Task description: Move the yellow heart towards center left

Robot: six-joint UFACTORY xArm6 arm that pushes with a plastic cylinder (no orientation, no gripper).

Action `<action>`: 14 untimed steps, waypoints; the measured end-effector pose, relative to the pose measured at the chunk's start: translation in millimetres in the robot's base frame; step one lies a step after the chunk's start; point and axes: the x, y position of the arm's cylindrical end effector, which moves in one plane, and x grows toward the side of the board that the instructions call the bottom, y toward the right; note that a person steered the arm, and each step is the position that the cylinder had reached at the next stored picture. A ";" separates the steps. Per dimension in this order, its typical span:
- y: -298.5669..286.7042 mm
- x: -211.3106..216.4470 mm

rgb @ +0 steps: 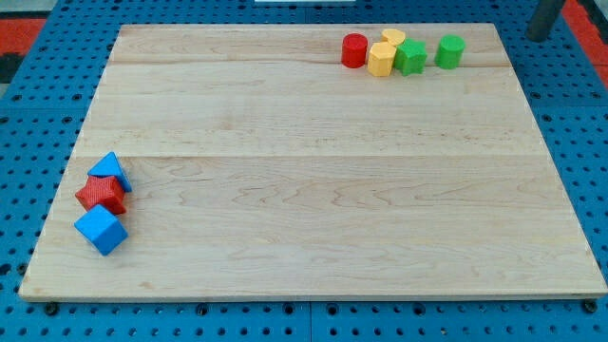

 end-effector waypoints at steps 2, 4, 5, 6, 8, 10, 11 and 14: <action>-144.3 -14.5; -229.5 4.7; -269.9 10.6; -266.0 22.4; -249.3 43.3; -348.9 51.7; -387.6 28.6; -331.9 66.8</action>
